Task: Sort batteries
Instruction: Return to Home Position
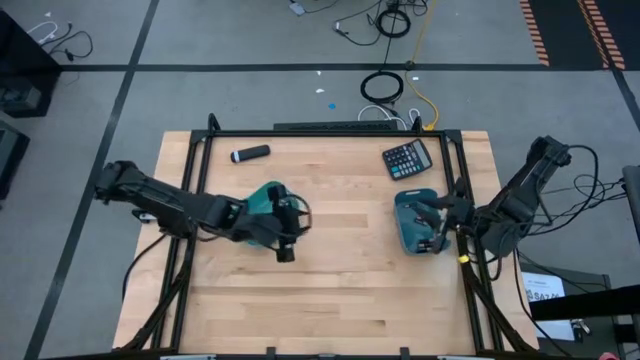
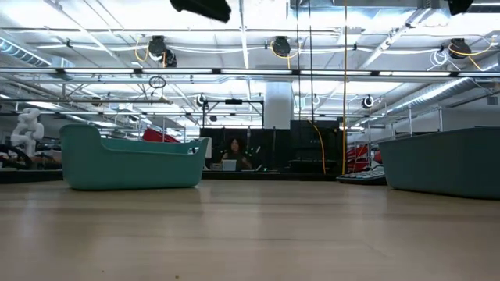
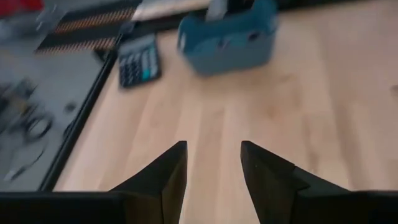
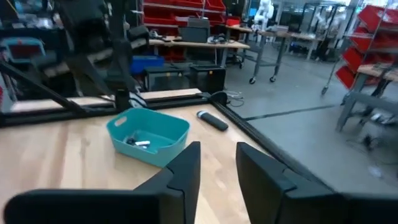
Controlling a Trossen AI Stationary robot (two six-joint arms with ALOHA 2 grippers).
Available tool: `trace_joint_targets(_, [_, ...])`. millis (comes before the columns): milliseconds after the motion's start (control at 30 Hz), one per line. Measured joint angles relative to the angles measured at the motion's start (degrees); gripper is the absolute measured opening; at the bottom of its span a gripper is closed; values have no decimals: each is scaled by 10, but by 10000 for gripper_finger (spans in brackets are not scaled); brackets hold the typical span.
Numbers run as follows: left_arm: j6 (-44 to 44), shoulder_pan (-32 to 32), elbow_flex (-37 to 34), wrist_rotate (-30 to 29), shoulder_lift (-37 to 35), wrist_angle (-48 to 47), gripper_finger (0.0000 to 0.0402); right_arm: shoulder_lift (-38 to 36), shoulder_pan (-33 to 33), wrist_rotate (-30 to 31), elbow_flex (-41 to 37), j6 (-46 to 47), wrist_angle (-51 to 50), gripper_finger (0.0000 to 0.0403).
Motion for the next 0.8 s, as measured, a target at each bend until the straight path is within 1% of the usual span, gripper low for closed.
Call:
trace_joint_targets(233, [80,16,-106,73,-93,190,162,-9,-30,12,-4,-37,7,64])
trace_joint_targets(300, [91,24,-131,90,-113,238,162,-16,-42,1,-4,-57,27,56])
trace_joint_targets(367, [99,33,-154,106,-129,272,162,-25,-55,-22,-5,-91,74,48])
trace_joint_targets(433, [102,41,-178,123,-139,316,162,-32,-72,-67,-5,-139,142,41])
trace_joint_targets(533, [106,51,-202,152,-146,367,162,-34,-100,-173,-5,-217,251,33])
trace_joint_targets(600, [114,56,-214,167,-148,396,162,-33,-117,-236,-5,-264,295,29])
trace_joint_targets(700, [121,63,-226,197,-148,427,162,-35,-146,-288,-5,-307,307,25])
trace_joint_targets(800, [129,70,-246,249,-152,468,162,-46,-173,-326,-5,-322,291,24])
